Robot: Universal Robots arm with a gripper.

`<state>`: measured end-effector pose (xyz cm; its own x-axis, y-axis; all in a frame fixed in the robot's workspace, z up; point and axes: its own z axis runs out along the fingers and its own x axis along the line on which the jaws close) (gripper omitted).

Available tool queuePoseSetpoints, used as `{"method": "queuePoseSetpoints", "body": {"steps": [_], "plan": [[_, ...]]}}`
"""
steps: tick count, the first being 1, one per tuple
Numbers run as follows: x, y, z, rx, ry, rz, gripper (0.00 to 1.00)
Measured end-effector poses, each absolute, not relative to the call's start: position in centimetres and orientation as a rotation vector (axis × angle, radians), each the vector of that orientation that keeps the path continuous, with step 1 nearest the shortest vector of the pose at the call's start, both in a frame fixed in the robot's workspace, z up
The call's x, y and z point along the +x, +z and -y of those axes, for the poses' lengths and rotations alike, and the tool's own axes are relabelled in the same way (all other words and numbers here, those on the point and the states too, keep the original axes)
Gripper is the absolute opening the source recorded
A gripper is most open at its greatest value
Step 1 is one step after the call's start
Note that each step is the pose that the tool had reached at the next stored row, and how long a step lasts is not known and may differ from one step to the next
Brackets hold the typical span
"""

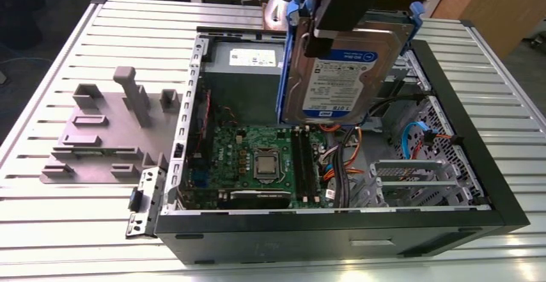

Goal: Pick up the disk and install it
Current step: 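Insert the disk into the insertion slot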

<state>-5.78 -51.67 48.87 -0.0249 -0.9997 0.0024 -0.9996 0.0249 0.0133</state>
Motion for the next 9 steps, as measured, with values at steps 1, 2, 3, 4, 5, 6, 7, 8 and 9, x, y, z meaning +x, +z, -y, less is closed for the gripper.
{"method": "queuePoseSetpoints", "body": {"steps": [1,2,3,4,5,6,7,8,9], "plan": [[-5.63,48.84,51.67,2.186,-0.012,2.241,0.36],[-5.50,48.81,51.69,2.186,-0.012,2.241,0.36],[-5.37,48.80,51.75,2.186,-0.012,2.241,0.36],[-5.24,48.76,51.83,2.186,-0.012,2.241,0.36],[-5.11,48.73,51.94,2.186,-0.012,2.241,0.36],[-5.01,48.71,52.07,2.186,-0.012,2.241,0.36],[-4.93,48.69,52.21,2.186,-0.012,2.241,0.36],[-4.85,48.66,52.38,2.186,-0.012,2.241,0.36],[-4.78,48.64,52.56,2.186,-0.012,2.241,0.36]]}}
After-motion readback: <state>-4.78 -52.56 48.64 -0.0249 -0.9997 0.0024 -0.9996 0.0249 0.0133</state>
